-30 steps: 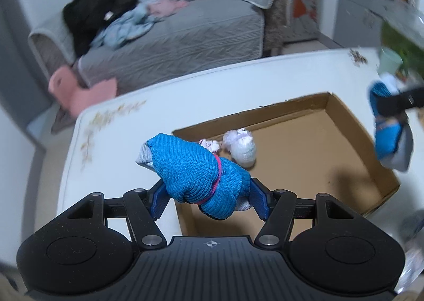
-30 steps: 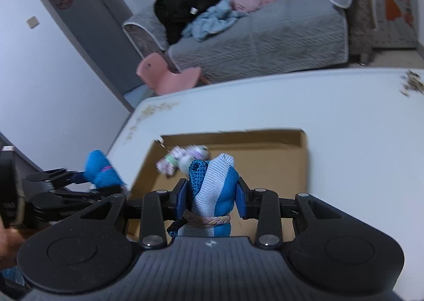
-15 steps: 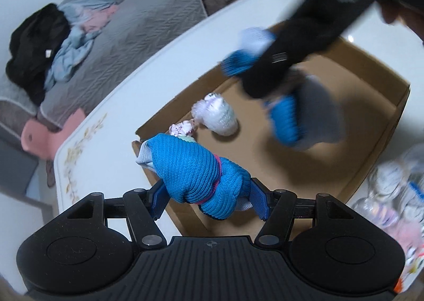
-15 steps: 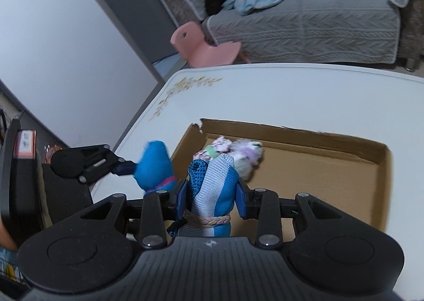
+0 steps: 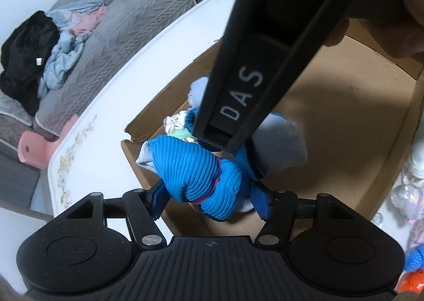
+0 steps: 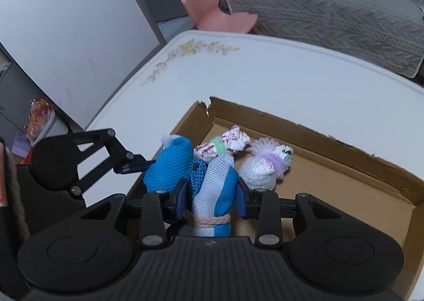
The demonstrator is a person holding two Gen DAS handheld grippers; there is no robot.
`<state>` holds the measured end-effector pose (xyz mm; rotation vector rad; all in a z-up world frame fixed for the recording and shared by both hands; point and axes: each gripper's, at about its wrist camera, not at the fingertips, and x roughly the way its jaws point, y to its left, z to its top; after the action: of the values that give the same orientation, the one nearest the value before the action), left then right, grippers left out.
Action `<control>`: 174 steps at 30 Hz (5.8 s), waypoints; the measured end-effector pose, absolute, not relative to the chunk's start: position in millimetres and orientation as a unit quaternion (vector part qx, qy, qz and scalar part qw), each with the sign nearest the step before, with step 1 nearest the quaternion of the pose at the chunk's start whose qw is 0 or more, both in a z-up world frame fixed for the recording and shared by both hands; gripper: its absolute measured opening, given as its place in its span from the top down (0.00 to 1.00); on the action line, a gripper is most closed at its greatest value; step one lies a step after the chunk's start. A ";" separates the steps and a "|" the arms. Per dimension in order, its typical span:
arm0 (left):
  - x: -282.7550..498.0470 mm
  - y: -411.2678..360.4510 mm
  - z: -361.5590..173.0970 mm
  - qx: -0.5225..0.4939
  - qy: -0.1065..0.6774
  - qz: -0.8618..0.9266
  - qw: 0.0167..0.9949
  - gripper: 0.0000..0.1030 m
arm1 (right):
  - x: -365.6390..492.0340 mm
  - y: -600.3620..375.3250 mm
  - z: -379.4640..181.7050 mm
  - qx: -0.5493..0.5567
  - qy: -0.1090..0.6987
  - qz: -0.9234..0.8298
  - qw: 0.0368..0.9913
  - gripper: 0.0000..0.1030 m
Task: Organize objects
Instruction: 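Carry both sock bundles into the tray and release them beside the others, then grasp the bubble-wrapped packet with the left tool while the right grasps the white rolled bundle, then place both bundles into the tray and open both tools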
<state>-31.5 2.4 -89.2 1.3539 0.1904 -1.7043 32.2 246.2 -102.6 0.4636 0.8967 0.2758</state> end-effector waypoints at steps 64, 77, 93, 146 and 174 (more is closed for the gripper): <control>-9.8 48.5 -51.3 0.392 0.295 -0.695 0.525 0.15 | -36.2 245.0 -81.3 0.234 0.423 0.101 0.869 0.37; -25.4 74.6 -58.9 0.449 0.264 -0.696 0.493 0.13 | -105.1 254.0 -101.5 0.249 0.455 0.060 0.853 0.34; -16.4 103.3 -82.4 0.437 0.345 -0.640 0.530 0.09 | -118.3 274.9 -133.3 0.233 0.504 0.083 0.827 0.38; -33.0 105.0 -96.3 0.450 0.318 -0.686 0.475 0.53 | -124.5 250.7 -143.9 0.355 0.486 0.028 0.798 0.68; -15.4 64.7 -4.8 0.378 0.271 -0.727 0.505 0.54 | -151.2 203.6 -88.3 0.400 0.316 -0.001 0.860 0.74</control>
<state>-15.4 64.7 -4.8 0.9133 0.6541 -1.7547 -151.2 203.6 -88.3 0.8392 0.6638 -0.0028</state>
